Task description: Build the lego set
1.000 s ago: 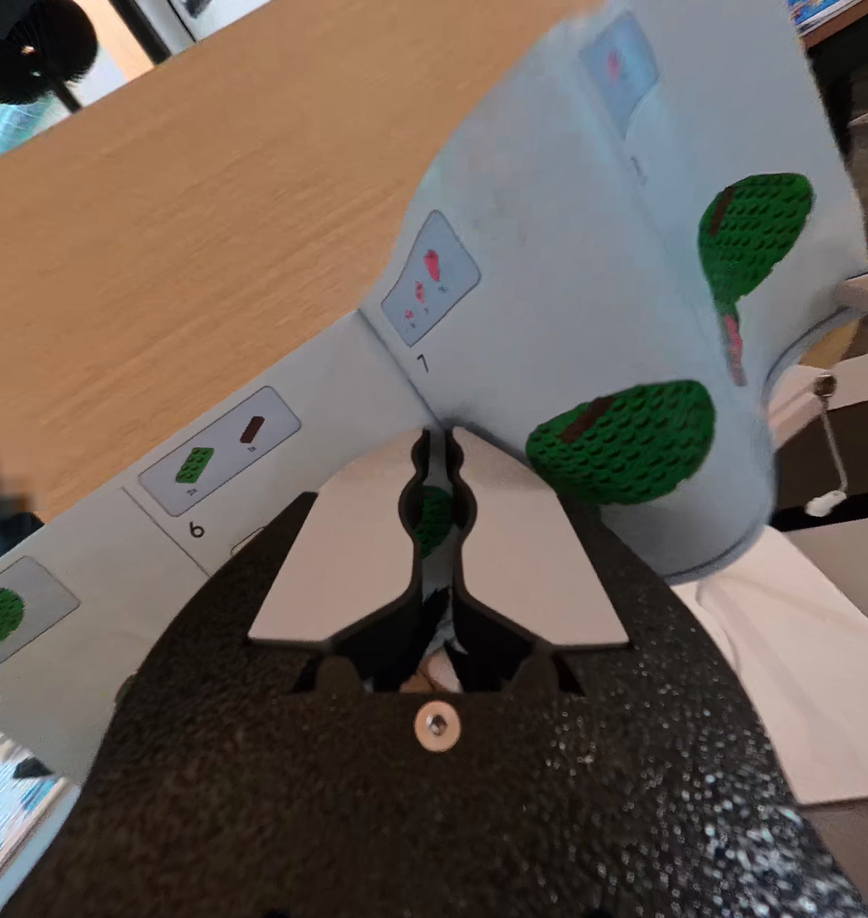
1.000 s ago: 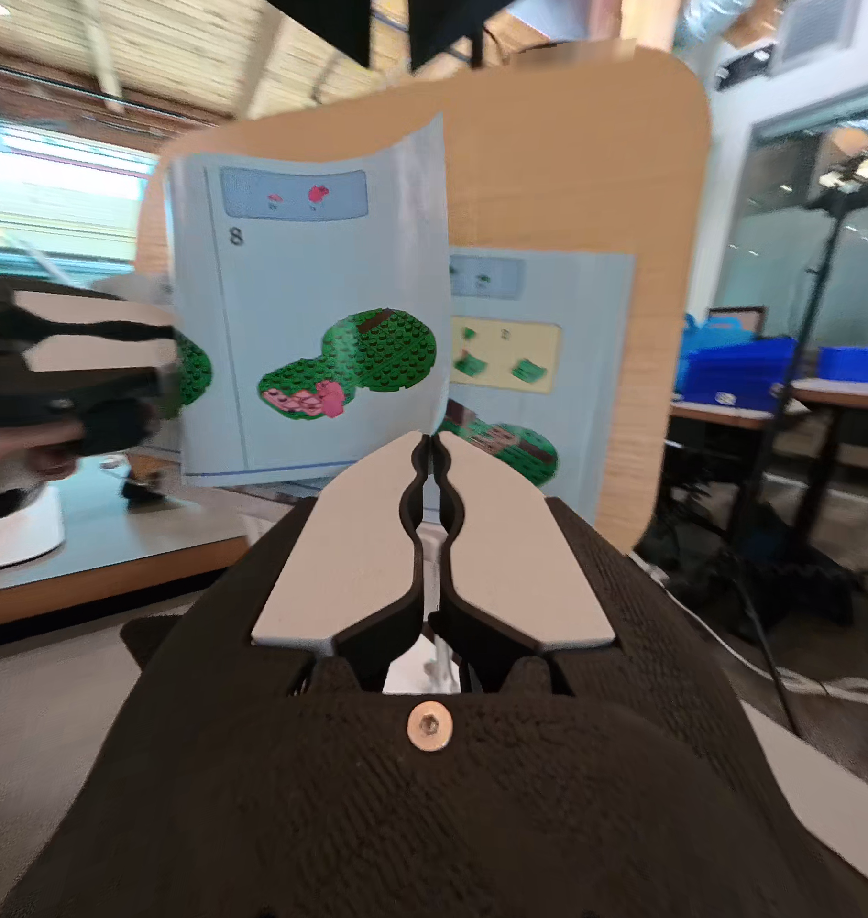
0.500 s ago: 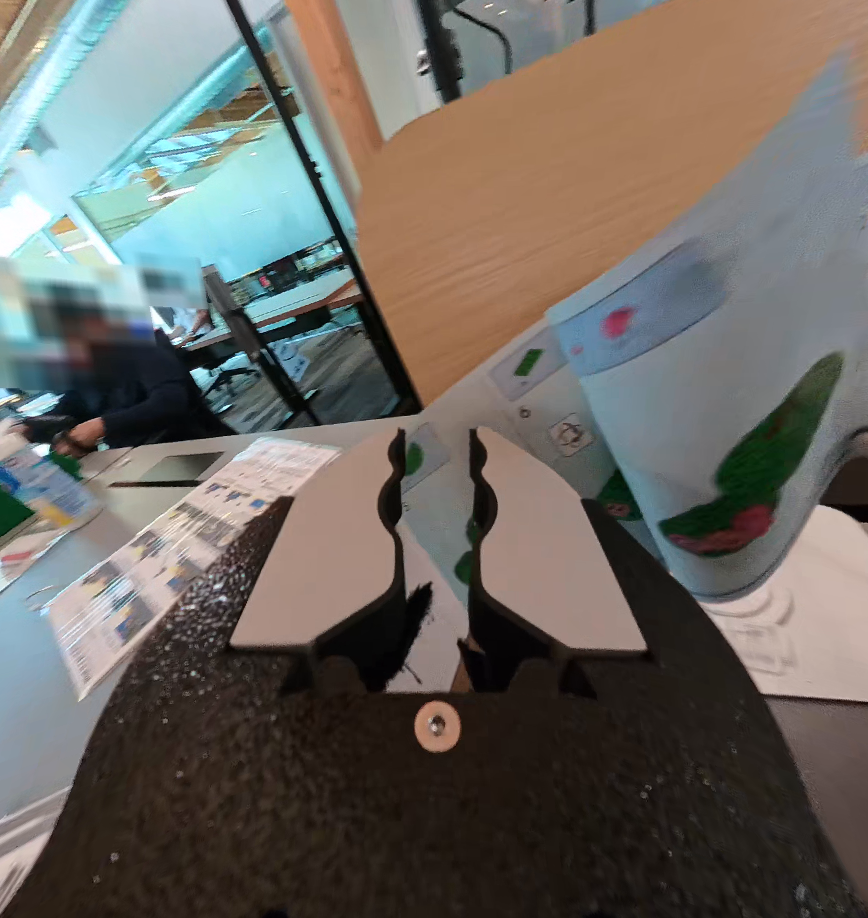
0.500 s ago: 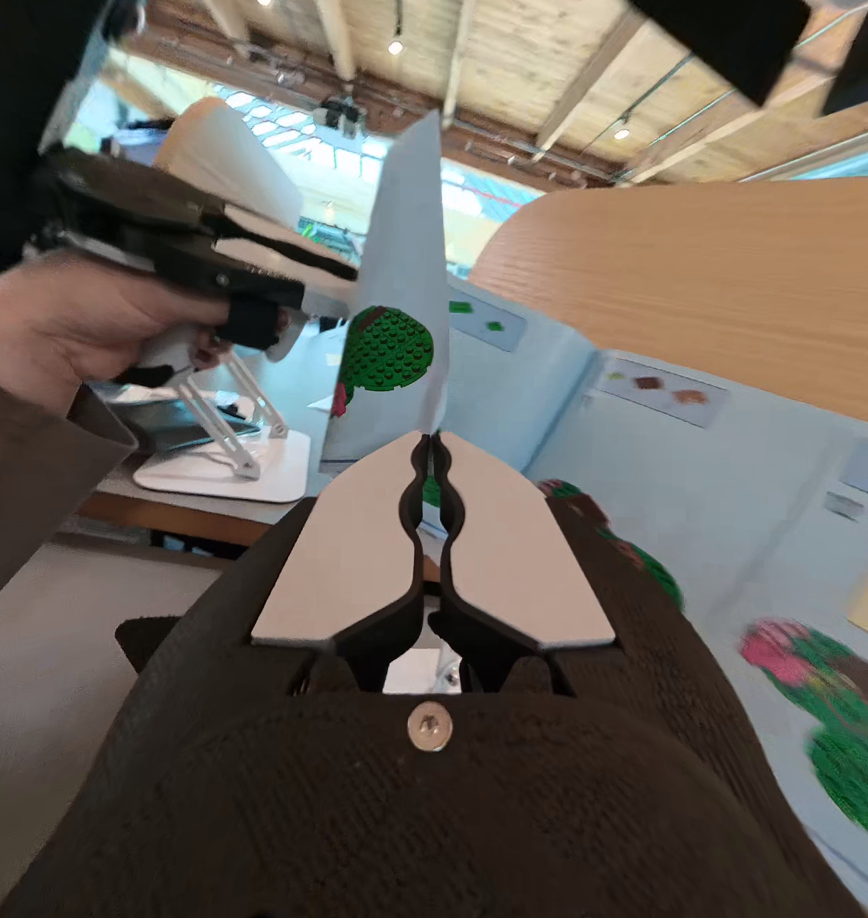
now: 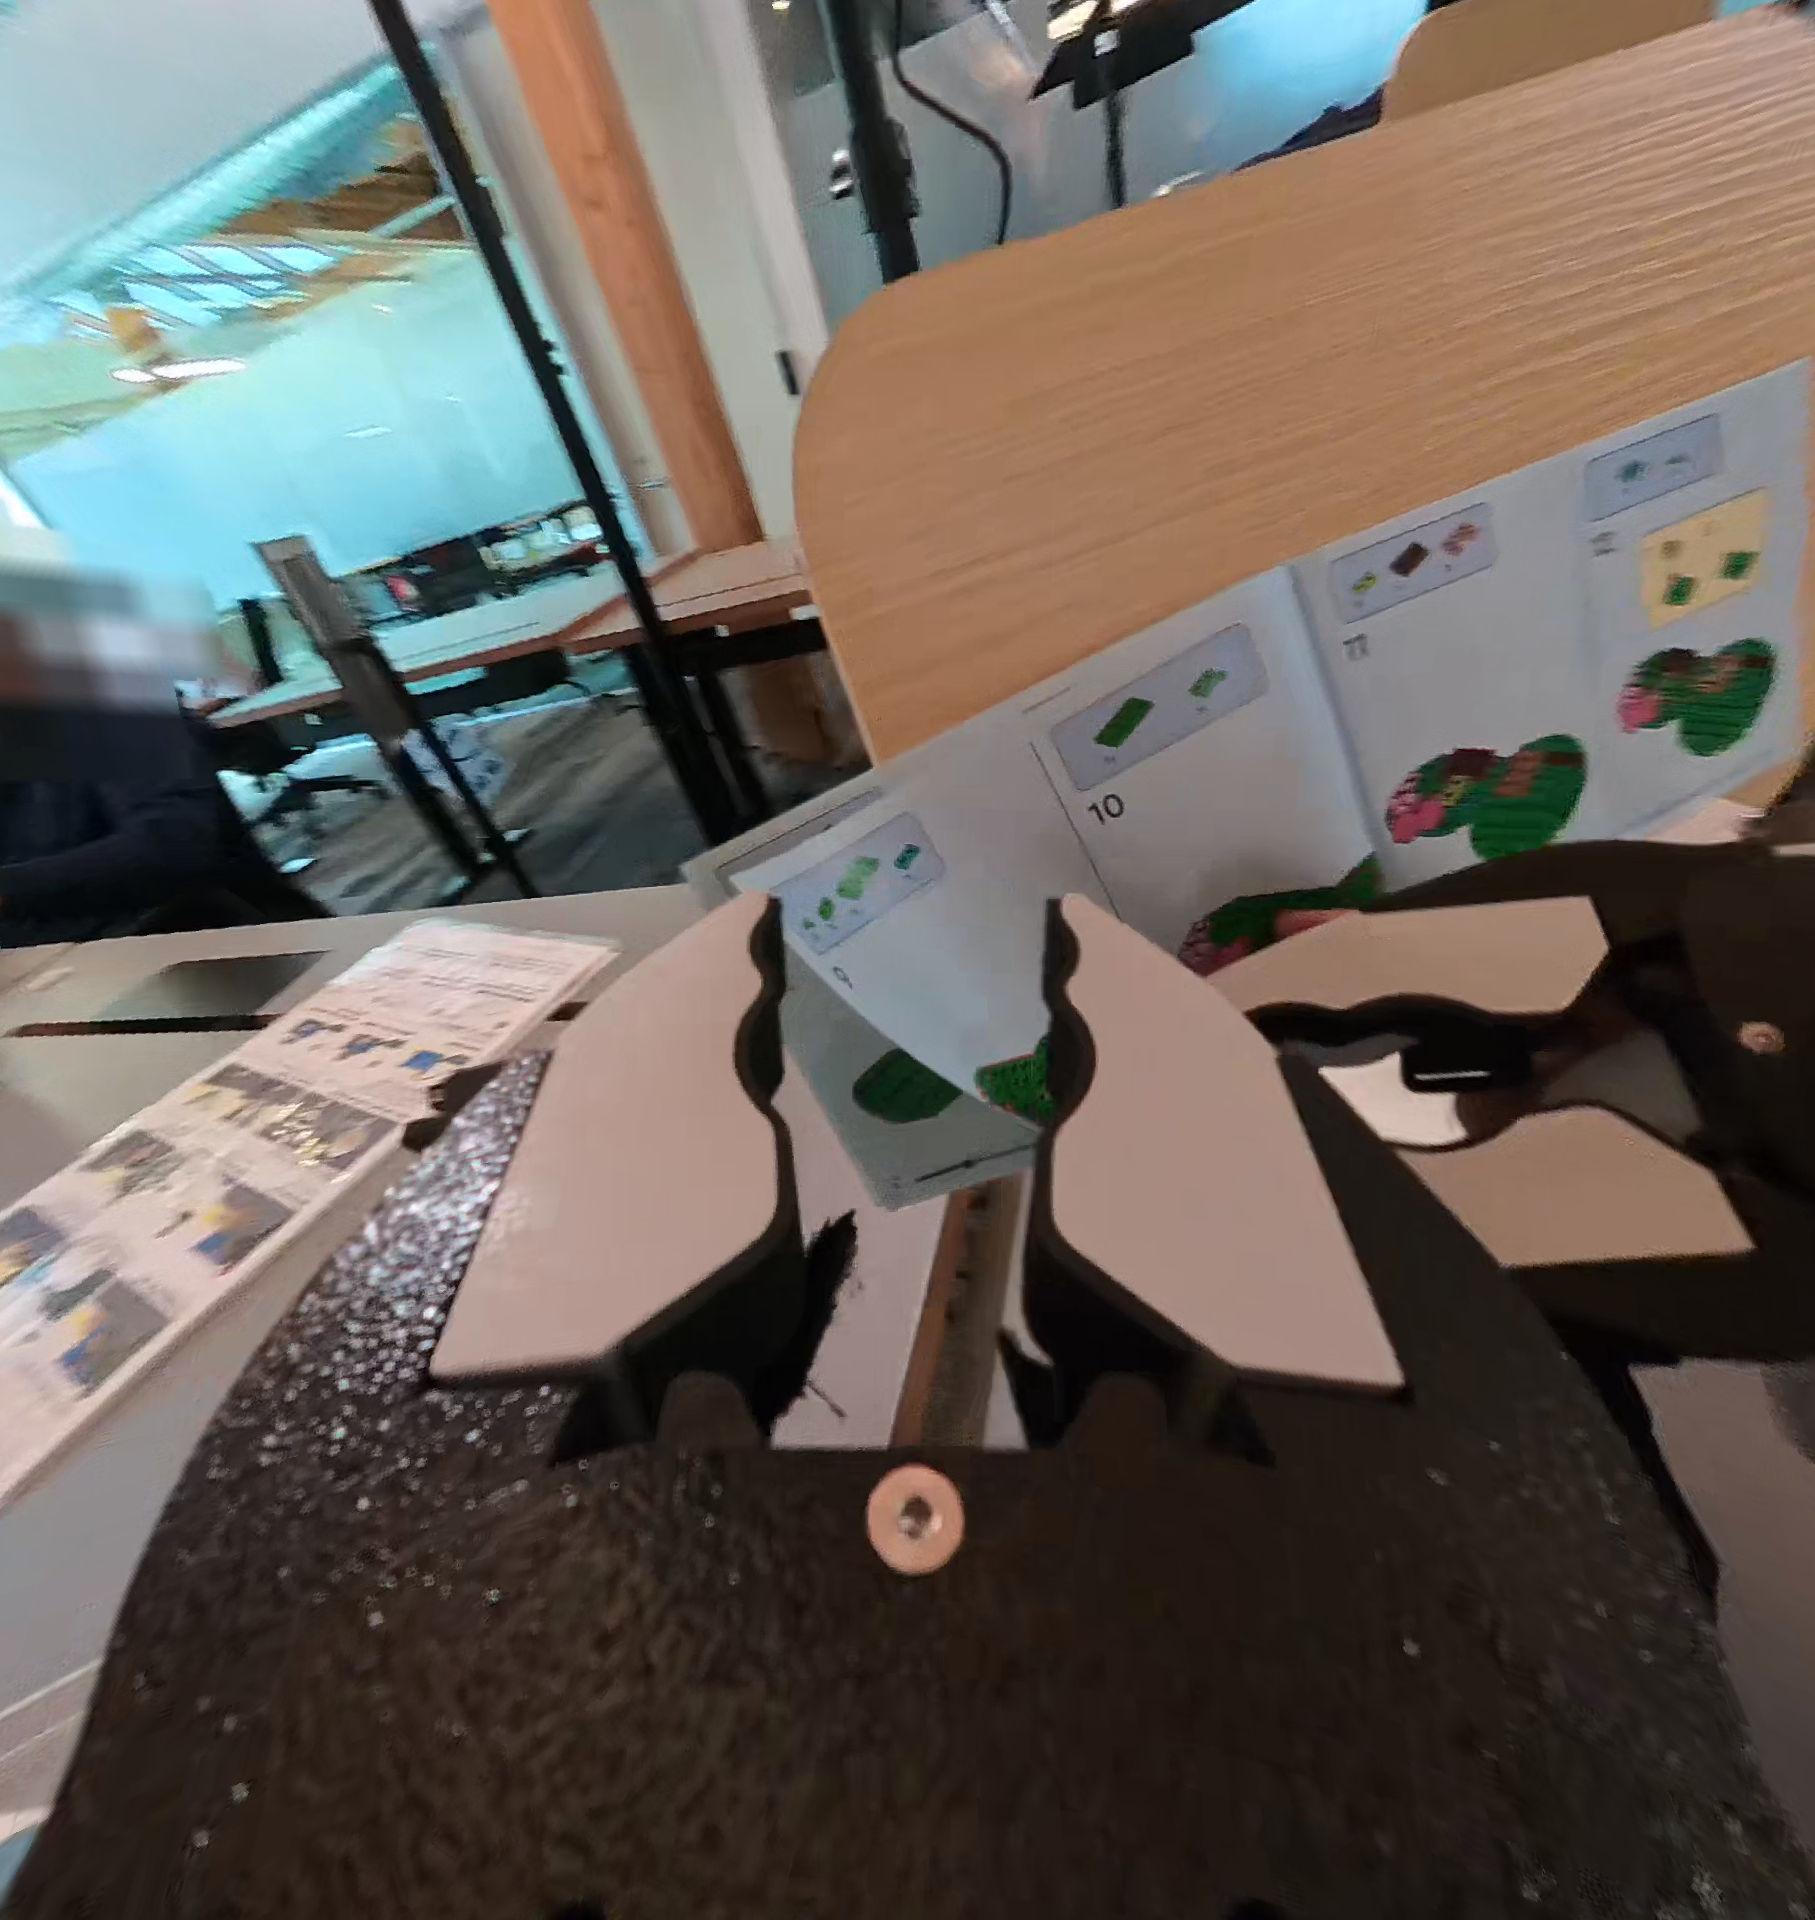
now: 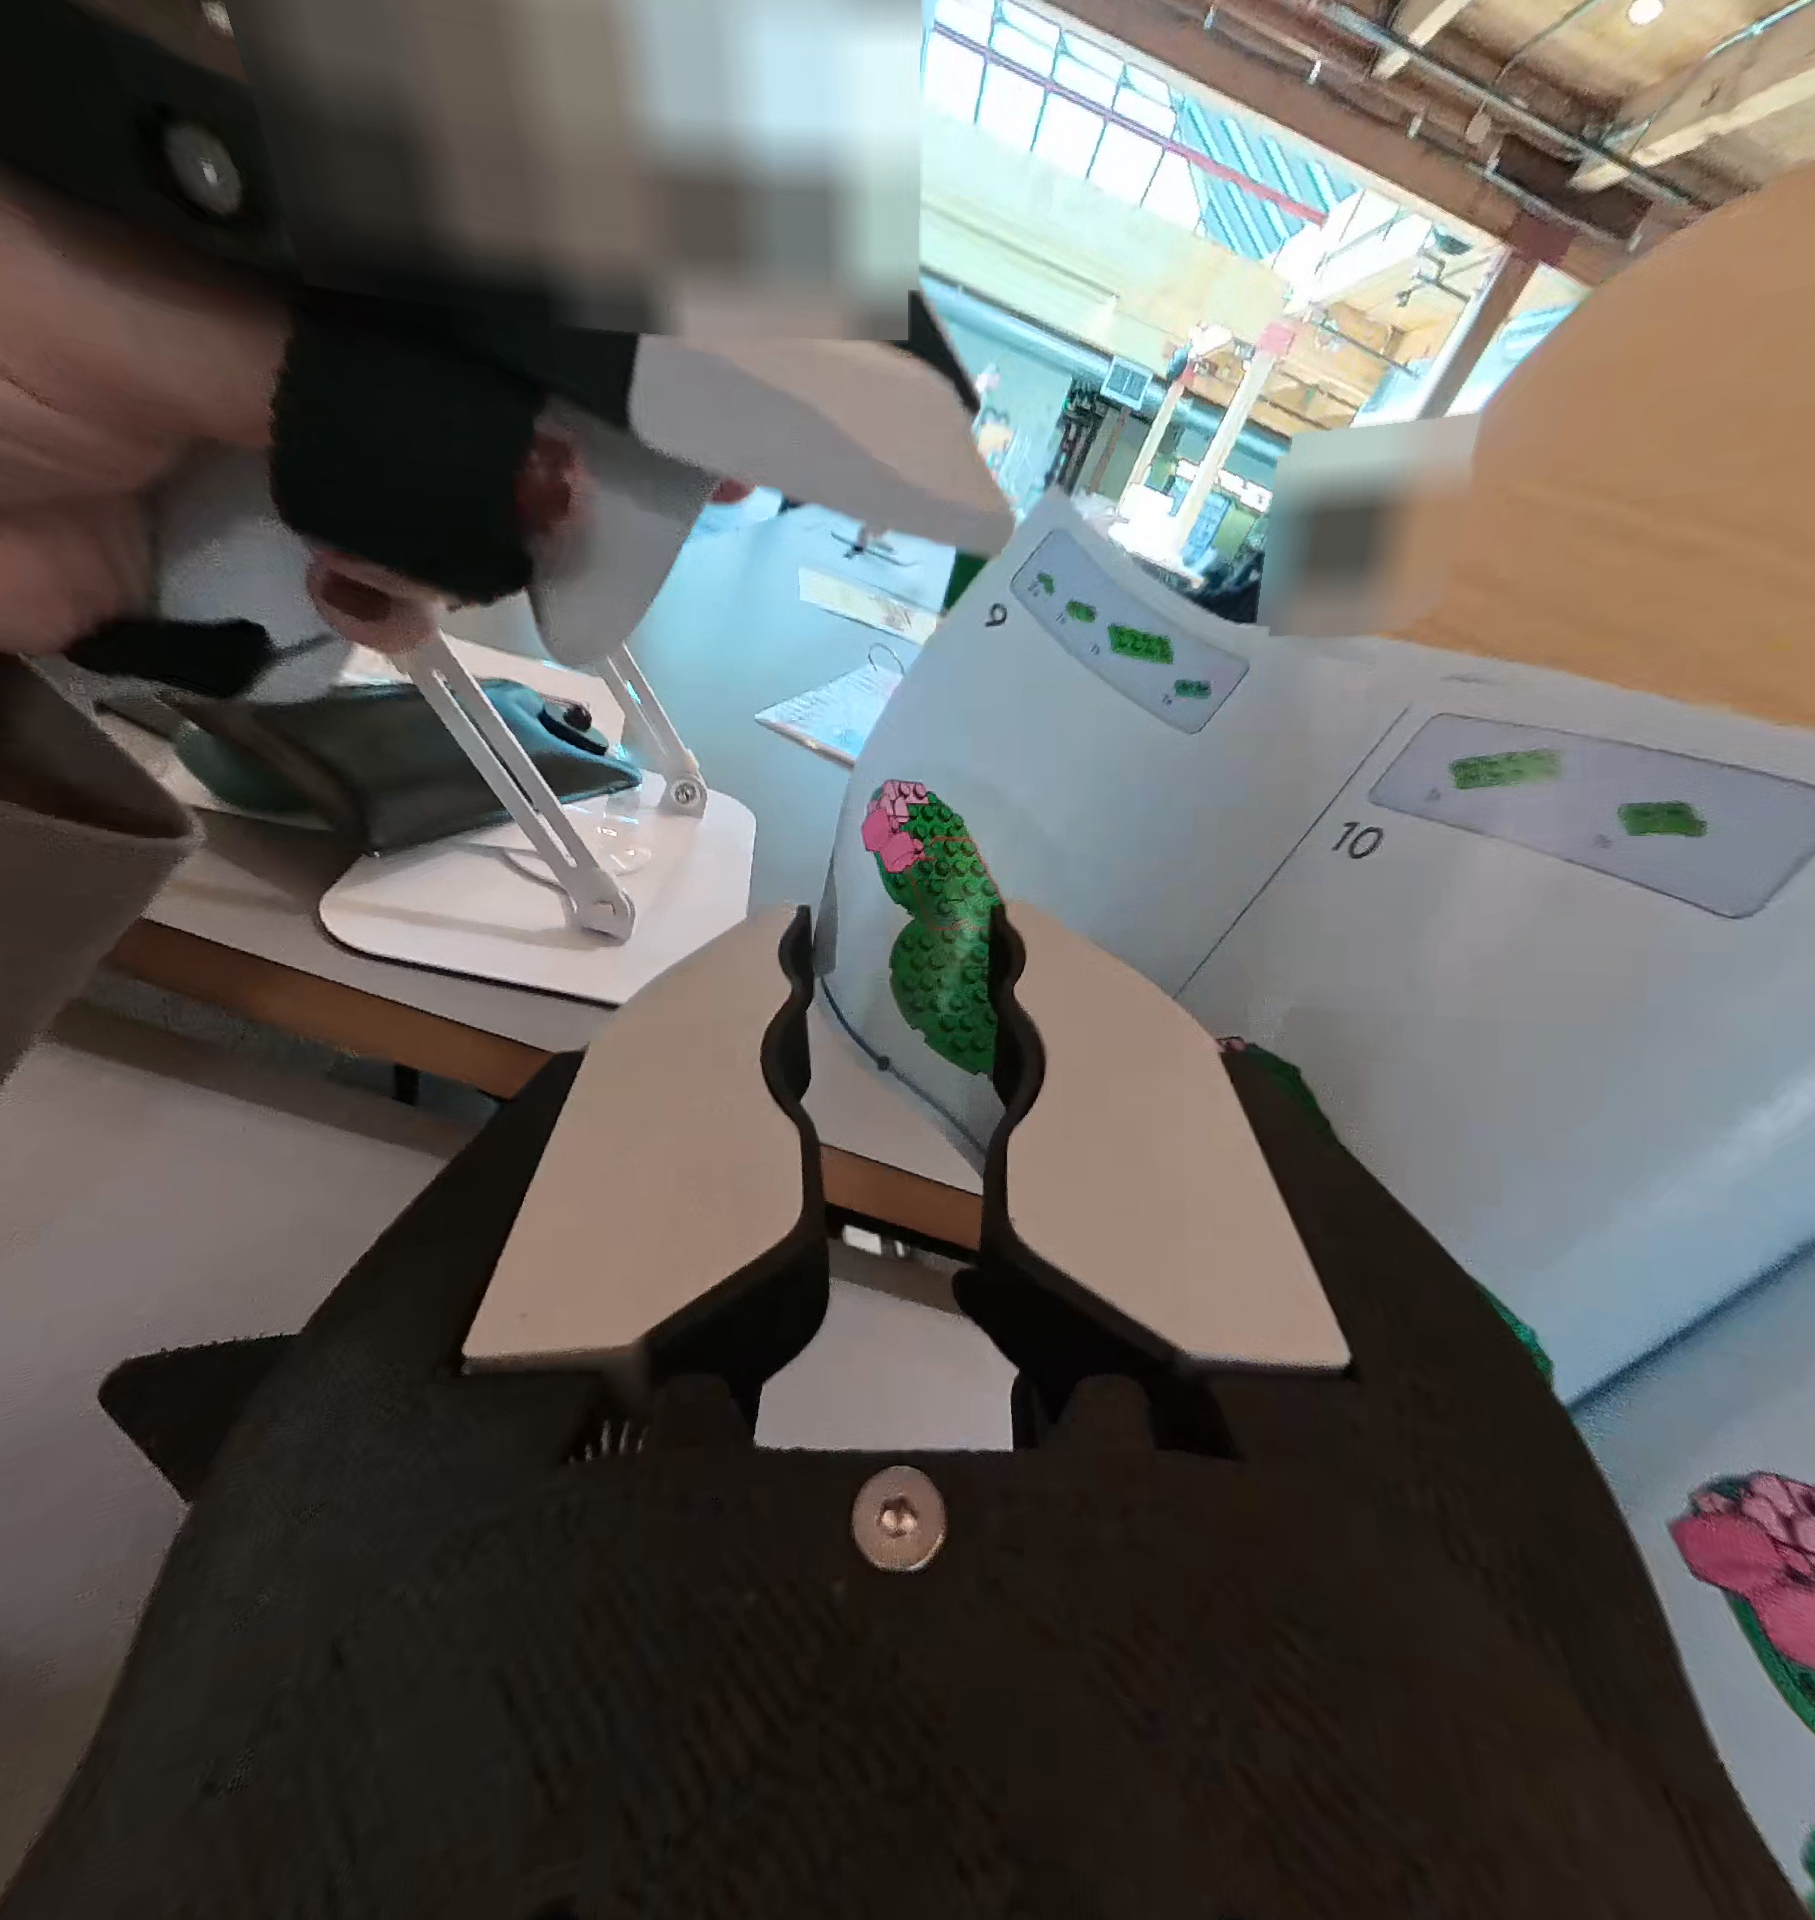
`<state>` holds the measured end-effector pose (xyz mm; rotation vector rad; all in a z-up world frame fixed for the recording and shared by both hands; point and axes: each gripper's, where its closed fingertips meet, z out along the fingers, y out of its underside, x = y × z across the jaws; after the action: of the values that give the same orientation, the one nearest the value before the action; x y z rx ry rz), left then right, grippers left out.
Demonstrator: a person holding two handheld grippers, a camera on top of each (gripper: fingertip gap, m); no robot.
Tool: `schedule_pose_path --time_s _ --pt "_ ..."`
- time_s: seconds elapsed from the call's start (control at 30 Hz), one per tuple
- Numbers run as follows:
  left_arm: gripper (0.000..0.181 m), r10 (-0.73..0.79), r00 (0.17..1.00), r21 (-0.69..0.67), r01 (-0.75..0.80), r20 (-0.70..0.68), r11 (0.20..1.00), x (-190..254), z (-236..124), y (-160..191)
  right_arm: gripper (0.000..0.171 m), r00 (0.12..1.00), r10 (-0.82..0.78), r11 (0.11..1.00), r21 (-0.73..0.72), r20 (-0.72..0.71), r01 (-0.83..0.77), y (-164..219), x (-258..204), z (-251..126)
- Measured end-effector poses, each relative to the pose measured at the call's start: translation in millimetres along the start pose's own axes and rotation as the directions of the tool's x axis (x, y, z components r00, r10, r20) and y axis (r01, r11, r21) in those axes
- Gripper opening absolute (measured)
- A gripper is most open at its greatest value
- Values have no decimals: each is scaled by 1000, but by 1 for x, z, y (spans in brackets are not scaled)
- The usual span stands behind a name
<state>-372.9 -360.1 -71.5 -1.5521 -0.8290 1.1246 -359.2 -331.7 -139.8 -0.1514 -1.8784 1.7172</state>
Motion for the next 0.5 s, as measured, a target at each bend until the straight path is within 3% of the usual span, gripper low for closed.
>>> schedule_pose_path --time_s 0.17,0.3,0.37,0.47,0.5 --pt "83 -82 997 -121 83 14 989 -21 10 30 30 1000 9 998 57 8 -10 -4 2 -9" --pt "87 -242 958 -132 223 -151 966 -10 22 40 30 1000 -7 998 70 22 5 -3 -2 -9" --pt "71 -252 951 -155 226 -181 962 -7 25 46 30 1000 -15 998 60 27 14 -2 -4 -8" --pt "9 -235 940 -150 203 -246 968 4 26 45 31 999 -23 998 55 37 20 0 -7 -6" --pt "0 -226 942 -134 198 -246 971 5 26 42 31 999 -27 998 50 40 25 0 -8 -5"
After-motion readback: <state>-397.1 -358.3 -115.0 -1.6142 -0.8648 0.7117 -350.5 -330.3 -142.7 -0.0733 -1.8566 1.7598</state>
